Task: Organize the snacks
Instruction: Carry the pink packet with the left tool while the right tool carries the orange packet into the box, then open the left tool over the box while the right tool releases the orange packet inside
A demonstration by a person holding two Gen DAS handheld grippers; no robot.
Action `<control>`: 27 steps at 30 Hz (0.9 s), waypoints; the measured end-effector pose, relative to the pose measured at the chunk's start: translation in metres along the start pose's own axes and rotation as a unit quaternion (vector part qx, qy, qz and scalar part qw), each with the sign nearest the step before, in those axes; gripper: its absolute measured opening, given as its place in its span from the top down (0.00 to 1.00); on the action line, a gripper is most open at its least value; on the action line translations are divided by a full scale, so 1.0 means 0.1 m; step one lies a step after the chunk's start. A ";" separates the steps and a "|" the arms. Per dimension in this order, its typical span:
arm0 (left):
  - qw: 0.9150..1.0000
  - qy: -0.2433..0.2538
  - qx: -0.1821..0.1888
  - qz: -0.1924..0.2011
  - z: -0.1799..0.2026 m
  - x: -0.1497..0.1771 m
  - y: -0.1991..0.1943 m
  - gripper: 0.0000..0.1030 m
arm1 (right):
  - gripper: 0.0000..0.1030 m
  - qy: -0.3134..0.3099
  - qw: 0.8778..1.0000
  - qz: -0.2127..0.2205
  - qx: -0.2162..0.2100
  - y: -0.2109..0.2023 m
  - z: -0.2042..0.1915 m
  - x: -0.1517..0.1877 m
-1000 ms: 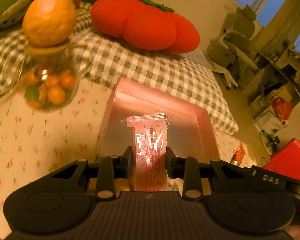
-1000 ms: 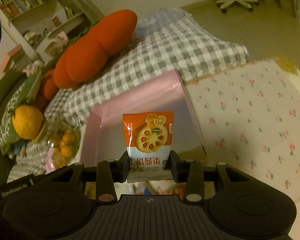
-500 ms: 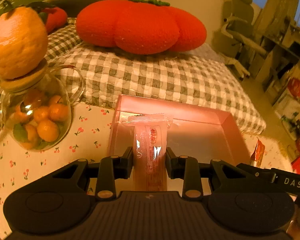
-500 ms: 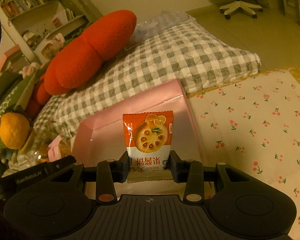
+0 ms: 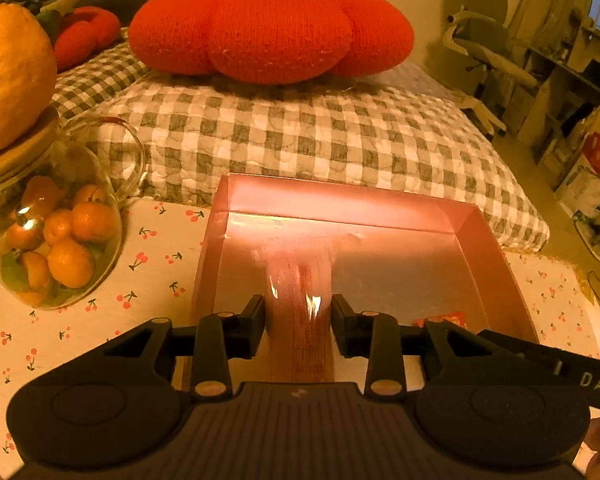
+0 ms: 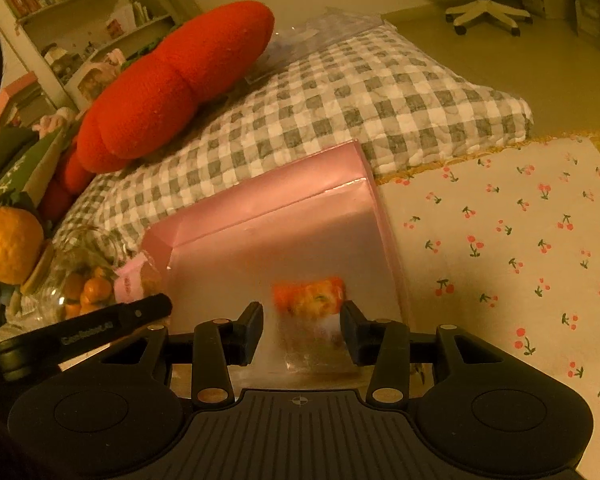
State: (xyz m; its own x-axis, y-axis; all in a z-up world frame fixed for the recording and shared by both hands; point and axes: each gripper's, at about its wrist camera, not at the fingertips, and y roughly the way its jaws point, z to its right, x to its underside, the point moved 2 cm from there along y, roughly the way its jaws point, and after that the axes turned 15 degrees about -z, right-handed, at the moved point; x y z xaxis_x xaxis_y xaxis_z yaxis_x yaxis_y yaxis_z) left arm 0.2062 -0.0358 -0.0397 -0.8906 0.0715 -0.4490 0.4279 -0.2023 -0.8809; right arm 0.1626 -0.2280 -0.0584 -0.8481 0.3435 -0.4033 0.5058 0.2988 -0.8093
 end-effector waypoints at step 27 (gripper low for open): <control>1.000 0.003 0.015 -0.003 -0.08 0.38 -0.45 0.15 | 0.18 0.025 1.000 0.008 0.000 -0.59 -0.05 0.22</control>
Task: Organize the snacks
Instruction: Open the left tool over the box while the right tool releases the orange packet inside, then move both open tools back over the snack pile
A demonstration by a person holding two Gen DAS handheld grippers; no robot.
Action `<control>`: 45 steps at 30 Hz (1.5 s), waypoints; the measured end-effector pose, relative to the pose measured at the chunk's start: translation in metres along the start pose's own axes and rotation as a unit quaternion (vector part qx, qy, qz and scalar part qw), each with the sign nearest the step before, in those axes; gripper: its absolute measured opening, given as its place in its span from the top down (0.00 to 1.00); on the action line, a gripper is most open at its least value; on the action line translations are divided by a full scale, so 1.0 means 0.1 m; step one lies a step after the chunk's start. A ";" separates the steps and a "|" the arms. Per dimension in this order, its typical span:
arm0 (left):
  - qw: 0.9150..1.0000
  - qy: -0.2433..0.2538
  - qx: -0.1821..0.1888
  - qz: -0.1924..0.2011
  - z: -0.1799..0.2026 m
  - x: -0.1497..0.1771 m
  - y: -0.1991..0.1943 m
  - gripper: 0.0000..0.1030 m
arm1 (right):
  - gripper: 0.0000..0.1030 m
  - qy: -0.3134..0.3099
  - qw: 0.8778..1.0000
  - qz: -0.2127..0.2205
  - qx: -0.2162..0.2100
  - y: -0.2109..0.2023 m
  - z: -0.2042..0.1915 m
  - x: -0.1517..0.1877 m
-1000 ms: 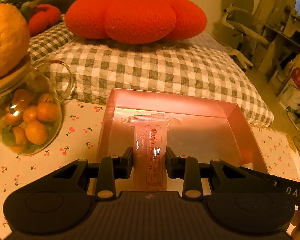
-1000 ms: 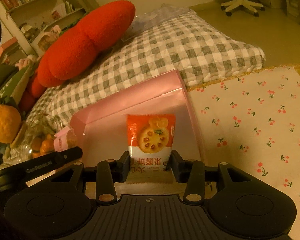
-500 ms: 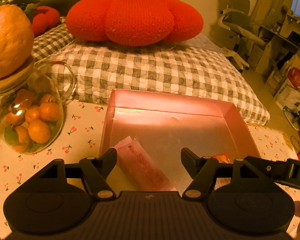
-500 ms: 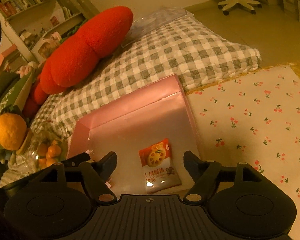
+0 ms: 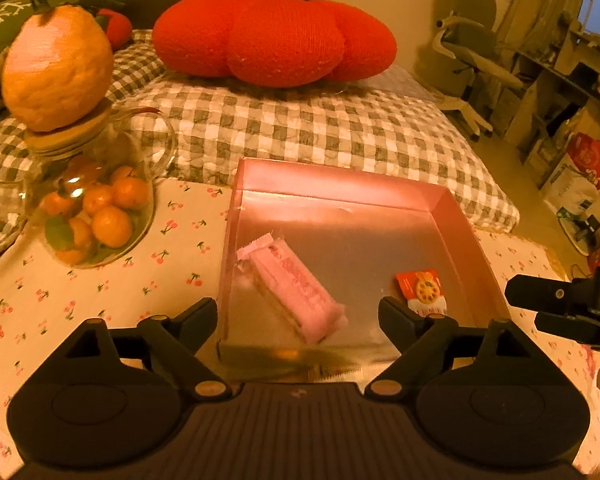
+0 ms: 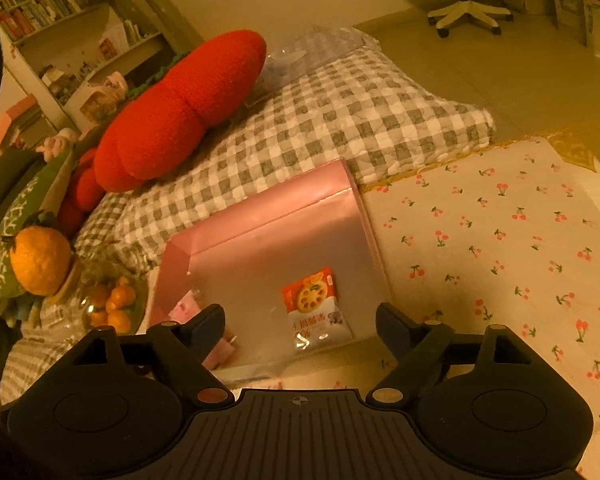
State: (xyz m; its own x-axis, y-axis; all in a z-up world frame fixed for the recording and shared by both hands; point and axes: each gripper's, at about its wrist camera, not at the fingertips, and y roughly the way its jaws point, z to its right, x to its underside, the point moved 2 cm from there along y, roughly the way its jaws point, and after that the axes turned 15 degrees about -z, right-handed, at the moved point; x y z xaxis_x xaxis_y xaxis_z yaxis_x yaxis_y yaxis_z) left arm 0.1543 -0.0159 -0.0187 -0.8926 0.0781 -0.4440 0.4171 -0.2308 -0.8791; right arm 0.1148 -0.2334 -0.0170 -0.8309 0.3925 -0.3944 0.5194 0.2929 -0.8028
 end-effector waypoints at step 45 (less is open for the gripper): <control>0.999 -0.004 -0.038 -0.037 -0.69 0.93 -0.44 0.01 | 0.15 -0.145 0.986 -0.036 0.067 -0.20 -0.36 1.08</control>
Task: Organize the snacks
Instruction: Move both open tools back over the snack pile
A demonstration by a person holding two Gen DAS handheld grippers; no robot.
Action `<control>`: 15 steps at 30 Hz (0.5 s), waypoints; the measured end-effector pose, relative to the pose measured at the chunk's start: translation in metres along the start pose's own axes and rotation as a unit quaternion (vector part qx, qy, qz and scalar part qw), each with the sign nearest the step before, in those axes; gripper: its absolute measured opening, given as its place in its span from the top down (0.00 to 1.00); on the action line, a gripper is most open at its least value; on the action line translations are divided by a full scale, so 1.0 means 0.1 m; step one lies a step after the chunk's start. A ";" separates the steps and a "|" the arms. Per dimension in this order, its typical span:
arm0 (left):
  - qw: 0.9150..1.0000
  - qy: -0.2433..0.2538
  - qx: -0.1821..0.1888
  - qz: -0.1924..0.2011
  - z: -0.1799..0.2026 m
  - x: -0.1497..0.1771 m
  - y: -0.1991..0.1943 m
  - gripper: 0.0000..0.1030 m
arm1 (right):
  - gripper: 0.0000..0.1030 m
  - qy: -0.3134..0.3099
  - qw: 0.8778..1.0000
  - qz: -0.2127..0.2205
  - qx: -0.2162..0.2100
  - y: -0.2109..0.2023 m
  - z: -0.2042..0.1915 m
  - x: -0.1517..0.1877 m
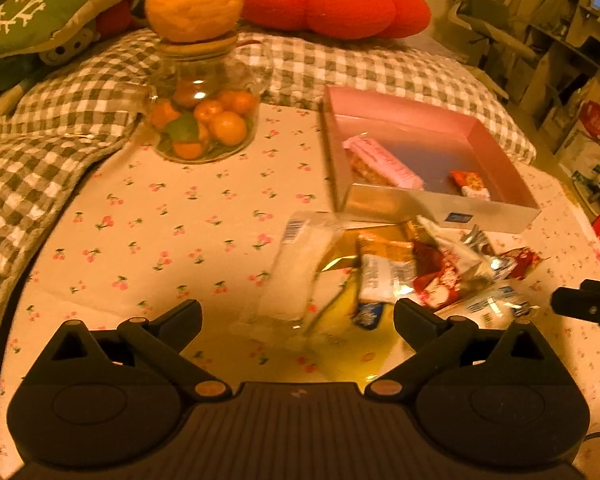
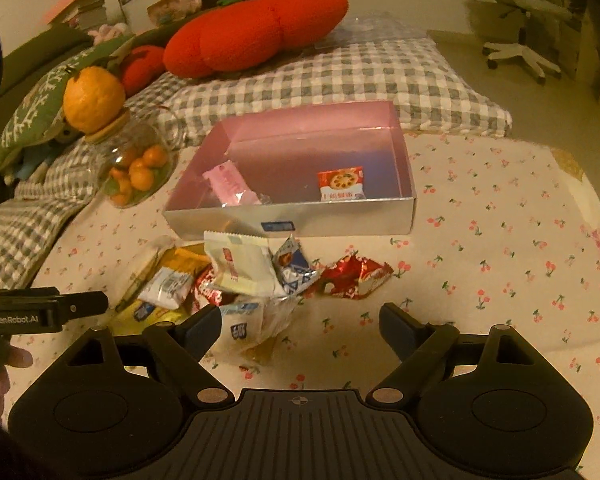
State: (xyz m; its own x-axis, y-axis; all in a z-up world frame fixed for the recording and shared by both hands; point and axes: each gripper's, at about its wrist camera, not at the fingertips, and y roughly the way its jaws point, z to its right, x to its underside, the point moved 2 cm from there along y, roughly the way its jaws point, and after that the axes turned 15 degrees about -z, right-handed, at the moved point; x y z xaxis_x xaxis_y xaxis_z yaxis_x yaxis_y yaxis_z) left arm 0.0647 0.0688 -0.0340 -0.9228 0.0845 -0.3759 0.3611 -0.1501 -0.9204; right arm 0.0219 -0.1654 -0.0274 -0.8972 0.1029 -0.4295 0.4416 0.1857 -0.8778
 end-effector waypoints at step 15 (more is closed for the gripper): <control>0.993 0.108 0.036 0.016 0.09 0.17 0.08 0.19 | 0.14 -0.039 0.999 -0.017 -0.021 0.23 -0.24 0.14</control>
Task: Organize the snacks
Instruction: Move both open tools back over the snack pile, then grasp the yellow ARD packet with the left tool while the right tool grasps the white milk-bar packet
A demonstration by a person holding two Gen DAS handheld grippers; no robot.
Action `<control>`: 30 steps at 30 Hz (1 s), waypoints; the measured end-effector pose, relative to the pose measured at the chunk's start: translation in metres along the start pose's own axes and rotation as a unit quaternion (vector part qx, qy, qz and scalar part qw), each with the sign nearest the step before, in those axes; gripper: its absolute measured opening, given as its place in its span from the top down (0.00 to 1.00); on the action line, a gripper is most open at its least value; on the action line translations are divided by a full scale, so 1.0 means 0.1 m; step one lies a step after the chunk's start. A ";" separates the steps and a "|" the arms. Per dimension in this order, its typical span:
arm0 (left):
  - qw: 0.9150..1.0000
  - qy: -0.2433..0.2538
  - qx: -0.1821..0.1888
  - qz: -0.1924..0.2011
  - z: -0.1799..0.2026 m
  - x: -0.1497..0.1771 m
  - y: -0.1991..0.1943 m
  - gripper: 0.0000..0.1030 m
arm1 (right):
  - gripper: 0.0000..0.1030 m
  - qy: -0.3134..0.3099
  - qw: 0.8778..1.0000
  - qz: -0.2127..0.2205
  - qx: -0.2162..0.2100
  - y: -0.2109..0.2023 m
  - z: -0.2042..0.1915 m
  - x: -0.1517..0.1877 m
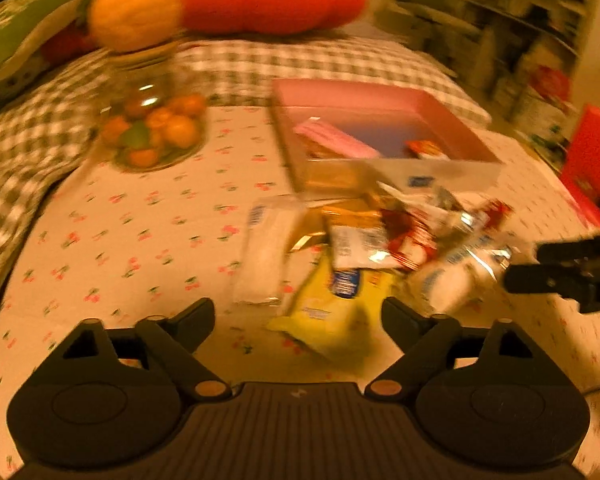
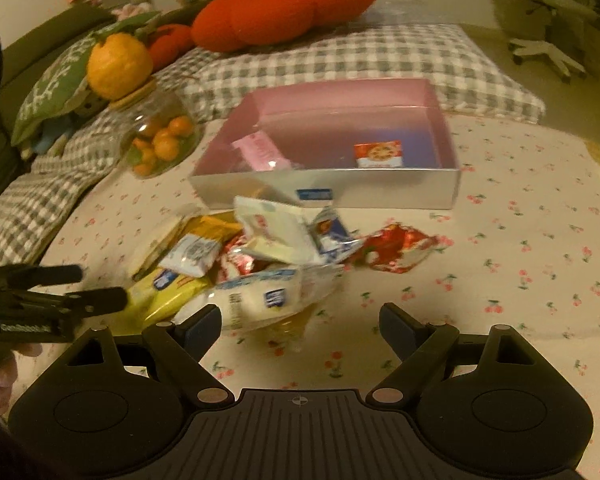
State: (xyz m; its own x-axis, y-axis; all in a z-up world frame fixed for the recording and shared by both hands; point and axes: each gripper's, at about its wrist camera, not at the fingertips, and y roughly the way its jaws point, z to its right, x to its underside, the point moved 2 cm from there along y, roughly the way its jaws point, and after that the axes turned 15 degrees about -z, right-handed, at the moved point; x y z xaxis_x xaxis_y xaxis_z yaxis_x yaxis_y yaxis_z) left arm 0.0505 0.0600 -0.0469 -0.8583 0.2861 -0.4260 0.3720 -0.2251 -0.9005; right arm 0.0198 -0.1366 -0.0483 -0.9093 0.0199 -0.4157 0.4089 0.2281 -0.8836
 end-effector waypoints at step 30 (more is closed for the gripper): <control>0.997 0.072 -0.004 -0.028 0.19 -0.09 0.37 0.50 | 0.19 0.044 0.999 -0.001 -0.016 0.37 -0.07 -0.17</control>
State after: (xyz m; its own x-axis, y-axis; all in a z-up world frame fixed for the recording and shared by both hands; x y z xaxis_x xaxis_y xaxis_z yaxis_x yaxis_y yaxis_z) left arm 0.0653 0.0312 -0.0751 -0.8177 0.4296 -0.3832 0.3285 -0.1986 -0.9234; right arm 0.0500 -0.1221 -0.0724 -0.9139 0.1050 -0.3920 0.4057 0.2594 -0.8764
